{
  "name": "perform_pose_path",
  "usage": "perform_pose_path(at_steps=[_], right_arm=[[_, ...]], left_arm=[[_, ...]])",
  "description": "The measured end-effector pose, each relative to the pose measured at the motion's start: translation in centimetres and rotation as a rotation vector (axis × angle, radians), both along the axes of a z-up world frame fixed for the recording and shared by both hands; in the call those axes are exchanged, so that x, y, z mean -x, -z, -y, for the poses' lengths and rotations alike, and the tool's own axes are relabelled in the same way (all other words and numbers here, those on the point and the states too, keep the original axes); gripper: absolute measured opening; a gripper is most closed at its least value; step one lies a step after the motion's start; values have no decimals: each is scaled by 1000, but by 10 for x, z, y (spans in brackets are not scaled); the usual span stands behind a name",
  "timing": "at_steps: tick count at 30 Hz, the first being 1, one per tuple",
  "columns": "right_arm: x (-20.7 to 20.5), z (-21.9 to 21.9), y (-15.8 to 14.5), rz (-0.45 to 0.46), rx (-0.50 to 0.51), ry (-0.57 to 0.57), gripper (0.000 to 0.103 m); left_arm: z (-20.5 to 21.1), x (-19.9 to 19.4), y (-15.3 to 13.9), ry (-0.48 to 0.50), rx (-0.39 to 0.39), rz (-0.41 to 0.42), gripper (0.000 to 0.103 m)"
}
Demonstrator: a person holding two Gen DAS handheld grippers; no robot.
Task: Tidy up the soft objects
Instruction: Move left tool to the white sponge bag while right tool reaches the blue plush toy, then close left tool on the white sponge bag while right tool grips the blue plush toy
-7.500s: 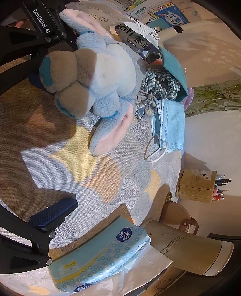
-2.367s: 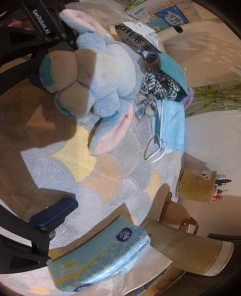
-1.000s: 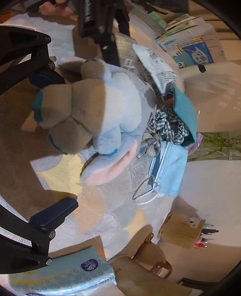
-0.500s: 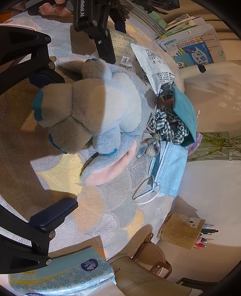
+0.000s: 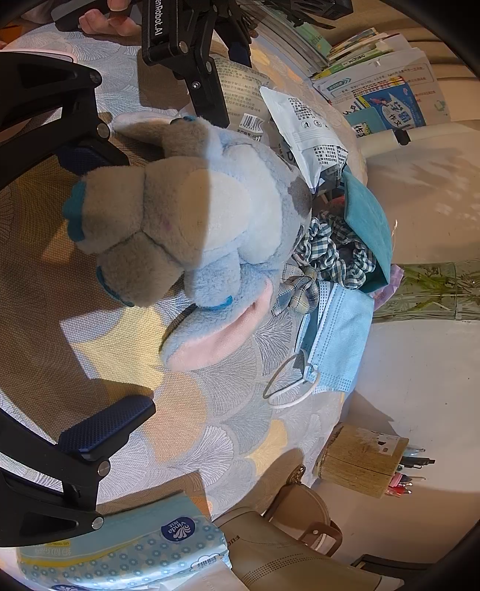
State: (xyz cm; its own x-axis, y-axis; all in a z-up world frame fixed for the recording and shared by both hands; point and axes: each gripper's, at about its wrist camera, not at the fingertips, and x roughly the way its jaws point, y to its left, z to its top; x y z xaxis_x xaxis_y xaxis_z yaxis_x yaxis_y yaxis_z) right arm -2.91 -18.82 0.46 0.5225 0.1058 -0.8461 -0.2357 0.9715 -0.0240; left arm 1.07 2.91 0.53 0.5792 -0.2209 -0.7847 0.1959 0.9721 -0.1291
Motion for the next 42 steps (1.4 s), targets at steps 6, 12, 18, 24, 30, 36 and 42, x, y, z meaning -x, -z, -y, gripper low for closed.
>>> perform_pose_path(at_steps=[6,12,18,24,30,36,42], right_arm=[[0,0,0,0,0,0,103],[0,0,0,0,-1,0,103],[0,0,0,0,0,0,103],[0,0,0,-1,0,0,103],[0,0,-1,-1,0,-1,103],[1,-1,-1,-1,-1,-1,103],[1,0,-1,0,-2,-1,103]], left_arm=[[0,0,0,-1,-1,0,101],[1,-1,0,-1,-4,-1,101],[5,-3,0,-5,-16,-1,101],[9,-5,1,-9,-50,2,101],[8,-7,2,38,-61,-1,101],[3,-4,1,119,-58,-1,101],[2,-3,2,153,-58,-5,102]])
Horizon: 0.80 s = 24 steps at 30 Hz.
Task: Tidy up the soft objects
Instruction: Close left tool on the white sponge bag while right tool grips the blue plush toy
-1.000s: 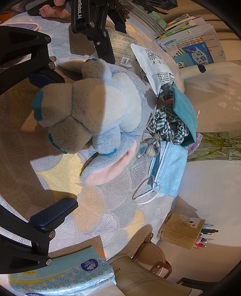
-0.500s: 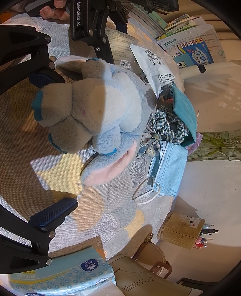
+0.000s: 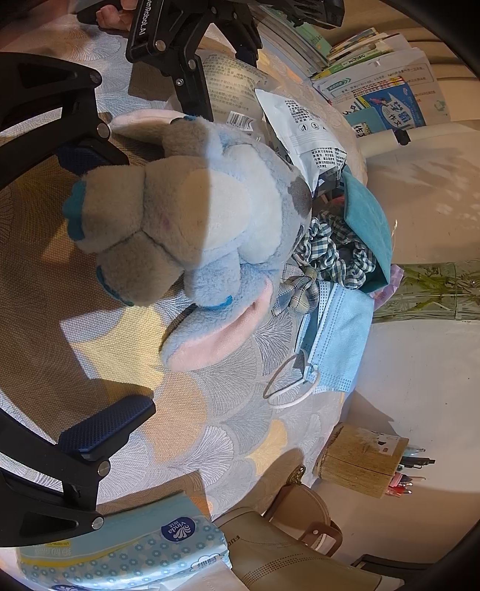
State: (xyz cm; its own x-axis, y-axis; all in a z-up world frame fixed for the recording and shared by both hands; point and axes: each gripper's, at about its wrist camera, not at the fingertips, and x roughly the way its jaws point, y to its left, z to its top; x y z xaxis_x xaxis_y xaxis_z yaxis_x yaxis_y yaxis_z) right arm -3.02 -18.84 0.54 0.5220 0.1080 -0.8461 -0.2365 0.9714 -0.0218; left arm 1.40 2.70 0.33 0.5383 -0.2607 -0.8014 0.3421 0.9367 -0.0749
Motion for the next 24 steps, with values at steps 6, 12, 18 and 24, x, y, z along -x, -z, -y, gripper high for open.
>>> perform_pose_path(at_steps=[6,12,18,24], right_arm=[[0,0,0,0,0,0,103],[0,0,0,0,0,0,103],[0,0,0,0,-1,0,103],[0,0,0,0,0,0,103]], left_arm=[[3,-1,0,11,-30,-12,102],[4,1,1,22,-35,-1,102],[7,7,-2,-24,-24,21,99],[13,6,-6,-37,21,32,98]])
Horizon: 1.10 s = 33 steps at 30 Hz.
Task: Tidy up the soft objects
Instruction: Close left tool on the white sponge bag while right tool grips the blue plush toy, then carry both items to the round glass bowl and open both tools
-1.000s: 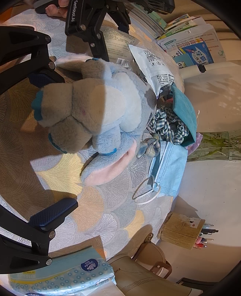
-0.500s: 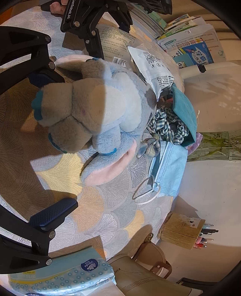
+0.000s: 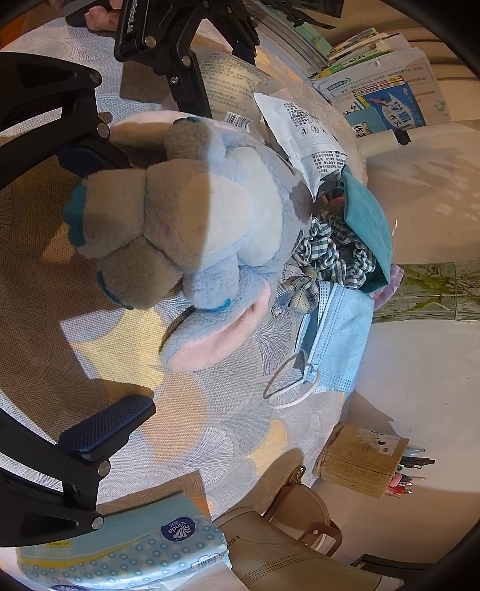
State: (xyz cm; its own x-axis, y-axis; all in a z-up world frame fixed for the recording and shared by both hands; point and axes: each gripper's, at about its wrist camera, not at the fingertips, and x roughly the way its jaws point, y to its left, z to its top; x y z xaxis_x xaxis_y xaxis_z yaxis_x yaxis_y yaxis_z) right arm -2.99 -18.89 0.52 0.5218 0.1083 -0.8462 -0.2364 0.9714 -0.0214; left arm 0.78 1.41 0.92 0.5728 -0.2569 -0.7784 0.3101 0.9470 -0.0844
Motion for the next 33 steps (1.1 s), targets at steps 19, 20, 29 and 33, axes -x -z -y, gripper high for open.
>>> perform_pose_path(at_steps=[19,20,29,33], right_arm=[[1,-2,0,3,9,6,103],[1,-2,1,3,7,6,103],[-2,5,-10,-32,-40,-50,89],[-10,-5,-32,18,-103,-116,89]], left_arm=[[-2,22,-14,-90,90,11,36],[-2,25,-16,-89,92,15,35],[-17,49,-47,-133,105,35,35],[-33,47,-58,-174,126,35,35]])
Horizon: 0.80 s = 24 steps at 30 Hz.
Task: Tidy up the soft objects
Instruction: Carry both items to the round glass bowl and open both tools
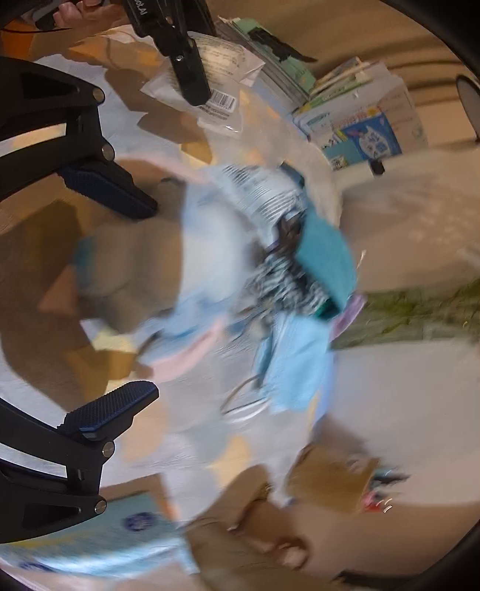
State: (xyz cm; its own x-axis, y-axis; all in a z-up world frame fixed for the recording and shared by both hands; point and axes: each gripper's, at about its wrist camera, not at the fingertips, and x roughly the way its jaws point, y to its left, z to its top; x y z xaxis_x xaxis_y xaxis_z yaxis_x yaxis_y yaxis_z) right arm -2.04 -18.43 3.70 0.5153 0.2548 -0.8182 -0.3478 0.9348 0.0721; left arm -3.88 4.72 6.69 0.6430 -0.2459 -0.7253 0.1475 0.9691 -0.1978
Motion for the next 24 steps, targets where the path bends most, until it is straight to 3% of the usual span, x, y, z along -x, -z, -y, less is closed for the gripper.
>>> perform_pose_path(at_steps=[2,3,4,8,11,14,18,21,24], right_arm=[[-14,-21,6,-75,27,-74,87],[-16,-27,6,-66,23,-96,77],[-18,-28,6,-73,0,-95,49],[-13,6,-24,-81,-217,-59,45],[-3,36,-77,4,-233,-53,45],[5,86,-143,81,-294,-6,45],[20,152,-219,208,-270,102,45],[25,212,-249,251,-227,234,45],[18,271,-241,223,-207,358,46]], left_arm=[[-4,1,-5,-15,-15,9,35],[-5,0,-9,-18,-16,4,35],[-4,1,-13,-15,-15,2,35],[10,-6,-38,21,-36,8,35],[39,-18,-65,93,-3,29,35],[94,-31,-102,222,44,79,35],[200,-37,-148,430,73,191,35],[279,-39,-148,556,108,178,35],[352,-39,-123,648,91,176,35]])
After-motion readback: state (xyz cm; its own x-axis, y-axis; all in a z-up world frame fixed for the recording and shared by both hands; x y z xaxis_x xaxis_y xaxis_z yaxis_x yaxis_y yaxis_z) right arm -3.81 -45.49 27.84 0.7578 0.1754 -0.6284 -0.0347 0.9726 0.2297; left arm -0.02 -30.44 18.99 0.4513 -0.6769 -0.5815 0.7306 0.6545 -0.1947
